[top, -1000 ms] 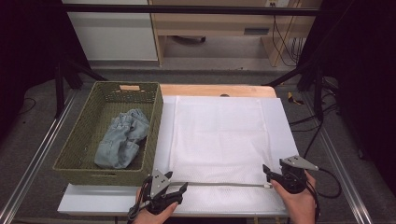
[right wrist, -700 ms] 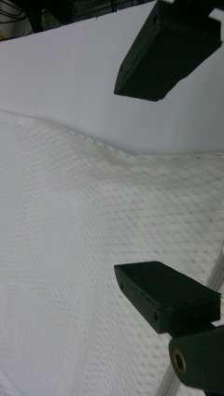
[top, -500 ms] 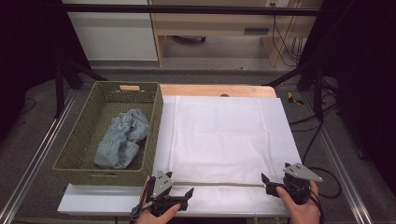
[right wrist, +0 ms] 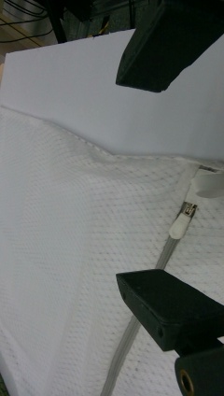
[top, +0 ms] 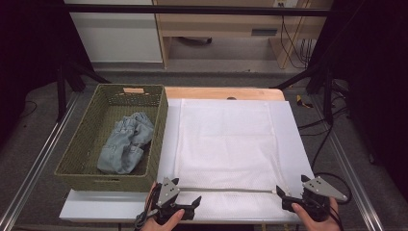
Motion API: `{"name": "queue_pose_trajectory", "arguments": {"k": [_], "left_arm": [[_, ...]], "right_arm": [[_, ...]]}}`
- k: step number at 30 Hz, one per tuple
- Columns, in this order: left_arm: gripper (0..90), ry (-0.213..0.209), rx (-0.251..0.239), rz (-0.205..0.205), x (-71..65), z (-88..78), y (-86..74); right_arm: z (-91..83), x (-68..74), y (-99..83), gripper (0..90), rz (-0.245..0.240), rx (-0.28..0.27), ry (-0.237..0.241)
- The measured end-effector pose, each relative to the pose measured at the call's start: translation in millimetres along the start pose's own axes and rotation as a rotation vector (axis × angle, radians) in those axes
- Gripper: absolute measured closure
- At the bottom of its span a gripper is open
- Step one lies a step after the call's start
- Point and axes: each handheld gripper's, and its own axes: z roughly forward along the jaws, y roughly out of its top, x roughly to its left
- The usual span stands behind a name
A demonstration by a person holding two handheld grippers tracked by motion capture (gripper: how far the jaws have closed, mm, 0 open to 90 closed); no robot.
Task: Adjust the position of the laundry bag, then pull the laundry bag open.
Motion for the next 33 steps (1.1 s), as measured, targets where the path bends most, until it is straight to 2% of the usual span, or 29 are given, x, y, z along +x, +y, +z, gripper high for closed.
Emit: {"name": "queue_pose_trajectory", "arguments": {"k": [3, 6, 10, 11, 15, 17, 21, 26, 28, 29, 30, 33], "left_arm": [[4.5, 0.010, 0.002, 0.003, -0.7, 0.1, -0.7], [4.4, 0.010, 0.001, 0.010, -1.4, -0.4, 0.1], [4.4, 0.004, -0.008, 0.005, -2.0, -1.8, 0.3], [4.4, 0.004, -0.008, 0.005, -2.0, -1.8, 0.3], [4.6, 0.003, -0.013, 0.001, -0.1, -3.3, 0.8], [4.8, 0.004, -0.012, 0.000, 0.5, -3.7, 0.9], [5.3, 0.003, -0.009, 0.002, -0.5, -3.4, 0.6], [6.0, 0.004, -0.003, 0.008, -2.0, -2.9, -0.3], [6.3, 0.007, -0.005, 0.008, -2.0, -3.4, -0.1], [6.4, 0.007, -0.005, 0.008, -2.0, -3.4, -0.1], [6.4, 0.008, -0.007, 0.005, -1.6, -3.9, 0.1], [6.6, 0.008, -0.009, 0.003, -0.2, -4.6, 0.6]], "right_arm": [[-0.7, -0.2, -3.9, 9.2, 0.016, 0.017, 0.005], [-1.6, -0.6, -5.2, 11.8, 0.010, 0.016, -0.001], [-4.2, -1.5, -9.4, 23.5, 0.044, 0.033, 0.020], [-4.2, -1.5, -9.4, 23.5, 0.044, 0.033, 0.020], [-5.4, -1.8, -10.9, 39.3, 0.047, 0.035, 0.032], [-5.3, -1.8, -11.1, 41.5, 0.045, 0.032, 0.032], [-4.4, -3.2, -12.8, 53.4, 0.040, 0.035, 0.027], [-3.1, -5.6, -12.7, 58.1, 0.052, 0.026, 0.023], [3.5, -6.4, -15.3, 59.1, 0.055, 0.068, 0.022], [3.5, -6.4, -15.3, 59.1, 0.055, 0.068, 0.022], [8.1, -8.0, -17.5, 59.1, 0.060, 0.097, 0.021], [12.3, -9.2, -20.0, 57.9, 0.076, 0.128, 0.027]]}}
